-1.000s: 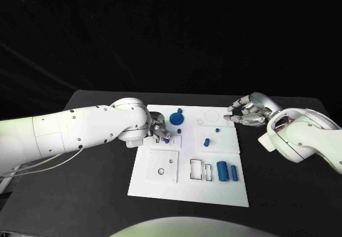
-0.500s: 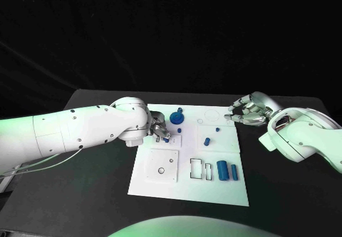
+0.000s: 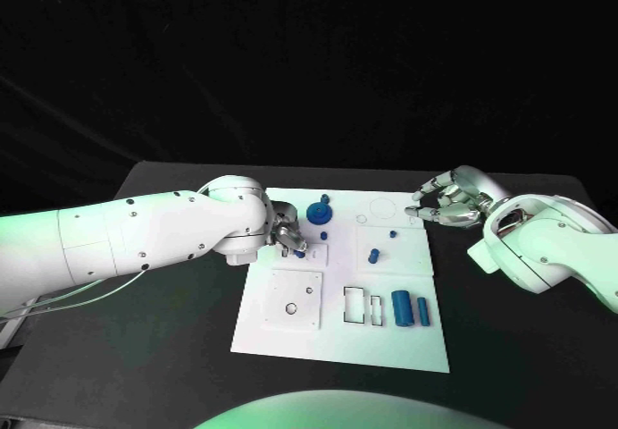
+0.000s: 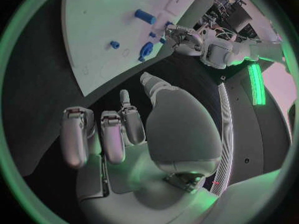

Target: Assemble the parts on the task board

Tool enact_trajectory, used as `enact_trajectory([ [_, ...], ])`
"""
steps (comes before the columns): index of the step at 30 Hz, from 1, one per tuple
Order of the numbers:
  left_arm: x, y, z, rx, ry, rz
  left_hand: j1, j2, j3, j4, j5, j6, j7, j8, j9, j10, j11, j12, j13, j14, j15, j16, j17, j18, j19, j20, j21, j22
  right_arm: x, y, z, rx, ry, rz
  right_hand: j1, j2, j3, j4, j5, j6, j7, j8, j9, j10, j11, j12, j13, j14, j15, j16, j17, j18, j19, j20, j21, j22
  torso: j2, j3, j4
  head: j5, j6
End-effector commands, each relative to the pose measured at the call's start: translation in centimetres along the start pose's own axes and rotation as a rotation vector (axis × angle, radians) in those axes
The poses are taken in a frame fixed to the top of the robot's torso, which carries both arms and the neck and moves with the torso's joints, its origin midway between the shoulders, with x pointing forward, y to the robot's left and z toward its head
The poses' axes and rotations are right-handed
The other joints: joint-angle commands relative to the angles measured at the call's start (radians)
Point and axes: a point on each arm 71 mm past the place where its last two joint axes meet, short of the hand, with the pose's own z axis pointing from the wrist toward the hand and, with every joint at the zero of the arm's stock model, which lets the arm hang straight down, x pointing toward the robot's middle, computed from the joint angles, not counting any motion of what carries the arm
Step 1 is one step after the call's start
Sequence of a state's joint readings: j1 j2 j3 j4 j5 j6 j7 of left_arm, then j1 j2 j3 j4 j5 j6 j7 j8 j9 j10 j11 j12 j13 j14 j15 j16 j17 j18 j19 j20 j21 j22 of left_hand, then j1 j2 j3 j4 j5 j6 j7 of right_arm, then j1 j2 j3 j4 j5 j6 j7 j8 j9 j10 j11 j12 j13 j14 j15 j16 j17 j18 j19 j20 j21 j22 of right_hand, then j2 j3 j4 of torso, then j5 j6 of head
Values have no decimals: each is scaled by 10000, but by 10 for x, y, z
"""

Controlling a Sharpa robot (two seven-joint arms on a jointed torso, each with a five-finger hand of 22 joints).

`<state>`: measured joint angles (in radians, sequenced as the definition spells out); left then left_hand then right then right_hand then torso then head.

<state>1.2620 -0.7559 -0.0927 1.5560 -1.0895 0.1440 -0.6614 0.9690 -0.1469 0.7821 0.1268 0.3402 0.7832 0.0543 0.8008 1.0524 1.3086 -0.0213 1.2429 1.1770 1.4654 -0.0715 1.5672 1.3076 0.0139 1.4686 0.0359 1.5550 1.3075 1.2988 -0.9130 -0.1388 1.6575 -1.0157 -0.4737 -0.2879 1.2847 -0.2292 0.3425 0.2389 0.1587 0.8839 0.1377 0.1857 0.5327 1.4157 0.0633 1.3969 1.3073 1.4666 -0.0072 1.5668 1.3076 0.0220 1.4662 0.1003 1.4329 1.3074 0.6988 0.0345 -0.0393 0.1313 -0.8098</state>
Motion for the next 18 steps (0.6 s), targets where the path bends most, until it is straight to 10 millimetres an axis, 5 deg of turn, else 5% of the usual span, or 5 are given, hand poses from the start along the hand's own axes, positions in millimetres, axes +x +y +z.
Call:
enact_trajectory([
  [1, 5, 1, 0, -152, 353, 343, -43, 62, 1765, -1837, -60, -19, -76, 38, -26, 82, -21, 23, 7, 1054, -64, 36, 2632, -78, 860, -5, -5, 2459, 1, 0, 0, -31, 103, -105, -71, 33, 19, 54, 57, 75, -3, 52, 9, -3, -51, -23, 847, 1042, -16, 40, 2632, 141, 245, -15, -38, 1783, 0, 0, 7, 3, -18],
  [18, 5, 0, 0, -102, 309, 303, -117, 74, 1680, -1856, -26, 98, -120, 77, -128, 185, -50, 112, 75, 1054, -84, 36, 2632, -89, 890, -19, 24, 2493, 1, 0, 0, -34, 93, -102, -87, 33, 25, 80, 113, 84, -9, 66, 18, -3, -56, -24, 845, 1042, -19, 40, 2632, 144, 239, -17, -52, 1776, 0, 2, 0, 6, -36],
])
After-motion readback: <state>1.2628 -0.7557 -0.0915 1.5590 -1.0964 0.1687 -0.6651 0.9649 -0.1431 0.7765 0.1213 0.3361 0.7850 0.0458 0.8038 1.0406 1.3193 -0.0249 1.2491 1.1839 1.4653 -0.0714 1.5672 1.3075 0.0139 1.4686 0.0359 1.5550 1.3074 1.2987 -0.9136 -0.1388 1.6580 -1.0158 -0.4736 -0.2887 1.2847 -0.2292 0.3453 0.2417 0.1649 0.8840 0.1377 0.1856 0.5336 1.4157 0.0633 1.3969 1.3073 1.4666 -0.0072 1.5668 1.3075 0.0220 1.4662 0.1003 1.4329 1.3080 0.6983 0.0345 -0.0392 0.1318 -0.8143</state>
